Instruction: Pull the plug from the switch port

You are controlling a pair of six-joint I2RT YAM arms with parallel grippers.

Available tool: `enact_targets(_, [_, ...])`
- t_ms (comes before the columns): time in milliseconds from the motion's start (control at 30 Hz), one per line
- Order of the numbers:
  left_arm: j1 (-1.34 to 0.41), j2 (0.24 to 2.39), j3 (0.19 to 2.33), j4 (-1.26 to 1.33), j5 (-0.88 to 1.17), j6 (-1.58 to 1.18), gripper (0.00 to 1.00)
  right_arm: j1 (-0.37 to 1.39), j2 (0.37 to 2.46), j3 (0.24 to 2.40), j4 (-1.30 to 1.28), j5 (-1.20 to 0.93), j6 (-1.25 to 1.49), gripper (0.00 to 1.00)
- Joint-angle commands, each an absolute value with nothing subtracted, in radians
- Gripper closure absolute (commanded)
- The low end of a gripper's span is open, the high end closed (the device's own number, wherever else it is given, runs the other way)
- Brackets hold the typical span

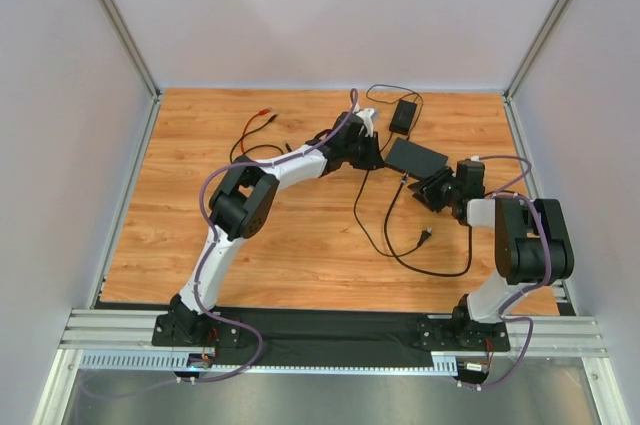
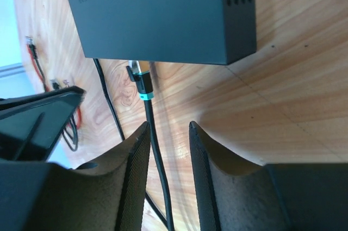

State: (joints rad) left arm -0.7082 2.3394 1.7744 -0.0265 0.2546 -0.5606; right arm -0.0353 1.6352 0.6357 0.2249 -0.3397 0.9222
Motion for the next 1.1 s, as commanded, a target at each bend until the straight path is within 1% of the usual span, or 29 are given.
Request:
enact_targets(0, [-0.715, 2.337, 1.876, 0.006, 0.308, -0.466, 0.73, -0.035, 1.678, 0.588, 0.472, -0.365, 1.041, 0.63])
enact_targets(33, [-0.715, 2.358, 1.906, 0.003, 0.325, -0.462, 0.7, -0.034, 1.696, 0.58, 0.494, -0.365, 1.058, 0.63])
enact_targets(100, [-0.713, 2.42, 1.985, -0.038, 0.359, -0.466, 0.65, -0.029, 1.712, 0.574, 0.544, -0.357, 1.08, 0.63])
enact_targets(267, [-0.713, 2.497, 2.083, -0.064, 0.388, -0.5, 0.65, -0.009, 1.755, 0.574, 0.603, -0.341, 1.106, 0.63])
enact_targets(333, [-0.713, 2.516, 2.1, -0.069, 0.388, -0.506, 0.63, -0.006, 1.762, 0.568, 0.612, -0.322, 1.114, 0.62])
enact_targets(400, [-0.715, 2.551, 2.158, -0.126, 0.377, -0.508, 0.61, -0.005, 1.775, 0.565, 0.64, -0.316, 1.13, 0.62])
enact_targets(467, [-0.713, 2.575, 2.2, -0.144, 0.377, -0.512, 0.62, -0.005, 1.795, 0.549, 0.69, -0.313, 1.152, 0.62])
enact_targets(633, [-0.712, 2.602, 2.206, -0.127, 0.383, -0.557, 0.61, -0.005, 1.841, 0.531, 0.762, -0.281, 1.215, 0.61])
enact_targets(667, [-0.712, 2.602, 2.206, -0.132, 0.383, -0.56, 0.61, 0.026, 1.847, 0.529, 0.776, -0.272, 1.221, 0.61])
enact_targets(1067, [-0.71, 2.606, 2.213, -0.17, 0.385, -0.552, 0.64, 0.054, 1.87, 0.517, 0.759, -0.163, 1.258, 0.62])
